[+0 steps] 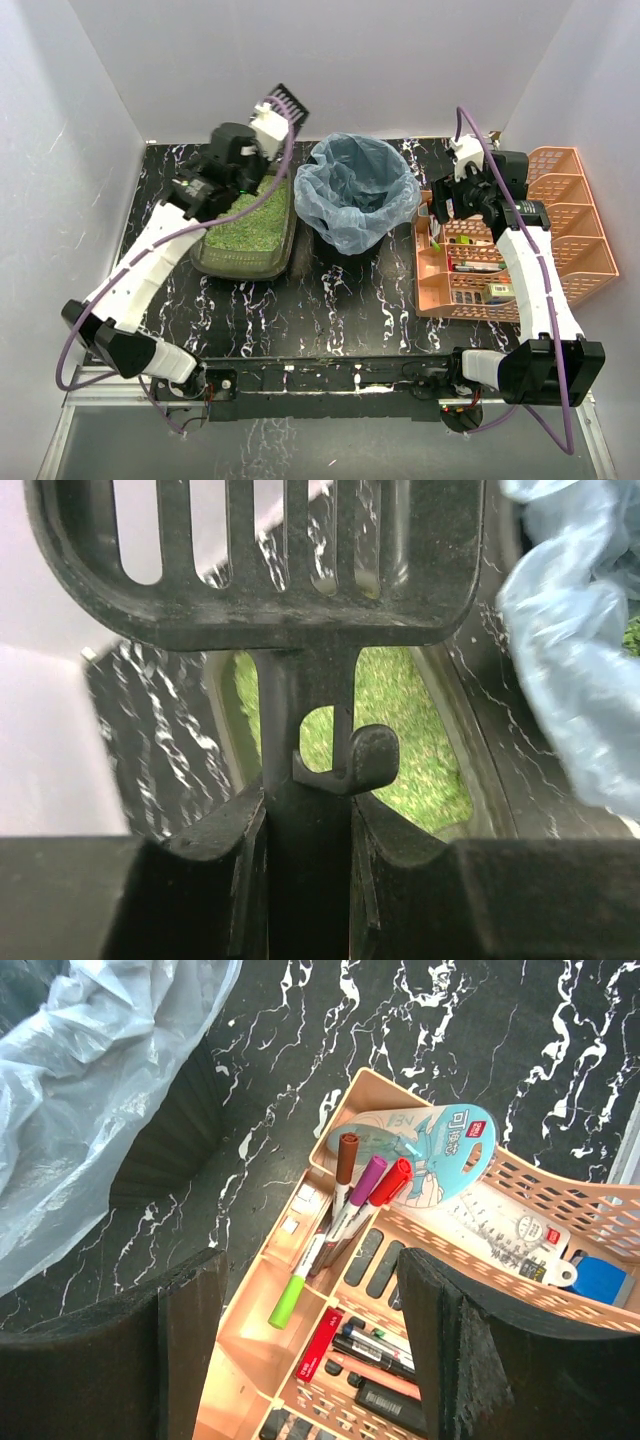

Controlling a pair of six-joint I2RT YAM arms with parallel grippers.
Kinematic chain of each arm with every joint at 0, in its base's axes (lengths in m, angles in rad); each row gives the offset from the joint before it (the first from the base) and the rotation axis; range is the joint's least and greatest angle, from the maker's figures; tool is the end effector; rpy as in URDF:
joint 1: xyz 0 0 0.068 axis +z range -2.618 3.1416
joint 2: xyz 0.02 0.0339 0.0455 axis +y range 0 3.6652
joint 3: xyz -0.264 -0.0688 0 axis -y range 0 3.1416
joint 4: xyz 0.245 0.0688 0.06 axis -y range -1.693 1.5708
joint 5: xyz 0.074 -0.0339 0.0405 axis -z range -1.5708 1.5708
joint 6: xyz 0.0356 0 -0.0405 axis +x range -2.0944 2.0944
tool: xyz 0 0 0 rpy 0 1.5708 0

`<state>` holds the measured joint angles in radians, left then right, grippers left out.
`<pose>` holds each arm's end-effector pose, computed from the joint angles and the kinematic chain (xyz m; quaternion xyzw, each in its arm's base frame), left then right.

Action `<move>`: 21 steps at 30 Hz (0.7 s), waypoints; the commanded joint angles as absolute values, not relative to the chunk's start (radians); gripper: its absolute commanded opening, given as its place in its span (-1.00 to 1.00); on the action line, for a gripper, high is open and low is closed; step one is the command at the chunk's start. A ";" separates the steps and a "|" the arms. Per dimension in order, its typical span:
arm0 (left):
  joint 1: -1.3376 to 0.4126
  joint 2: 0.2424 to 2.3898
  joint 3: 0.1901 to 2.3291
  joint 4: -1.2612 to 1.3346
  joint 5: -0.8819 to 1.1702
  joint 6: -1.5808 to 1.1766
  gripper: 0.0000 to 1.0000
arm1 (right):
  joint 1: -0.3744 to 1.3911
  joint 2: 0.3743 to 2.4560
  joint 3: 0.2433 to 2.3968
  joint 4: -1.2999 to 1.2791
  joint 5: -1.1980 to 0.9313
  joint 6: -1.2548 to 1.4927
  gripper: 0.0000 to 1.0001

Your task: Clean the litter box

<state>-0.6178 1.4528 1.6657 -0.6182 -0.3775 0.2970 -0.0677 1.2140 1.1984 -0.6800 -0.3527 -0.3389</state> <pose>0.2637 -0.1713 0.4439 0.2695 0.7814 0.0683 0.5586 0.2564 -0.0051 0.3482 -0.1942 0.8735 0.0714 0.4407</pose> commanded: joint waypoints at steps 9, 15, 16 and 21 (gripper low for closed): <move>-0.158 1.219 1.278 -0.688 0.329 -0.081 -1.00 | -0.072 1.174 1.229 -0.657 -0.365 -0.326 0.49; -0.076 1.207 1.124 -0.684 0.474 -0.112 -1.00 | -0.072 1.151 1.202 -0.655 -0.371 -0.331 0.49; -0.074 1.205 1.104 -0.681 0.475 -0.117 -1.00 | -0.072 1.147 1.196 -0.655 -0.371 -0.332 0.49; -0.055 1.212 1.031 -0.666 0.488 -0.134 -0.99 | -0.072 1.129 1.169 -0.652 -0.368 -0.337 0.49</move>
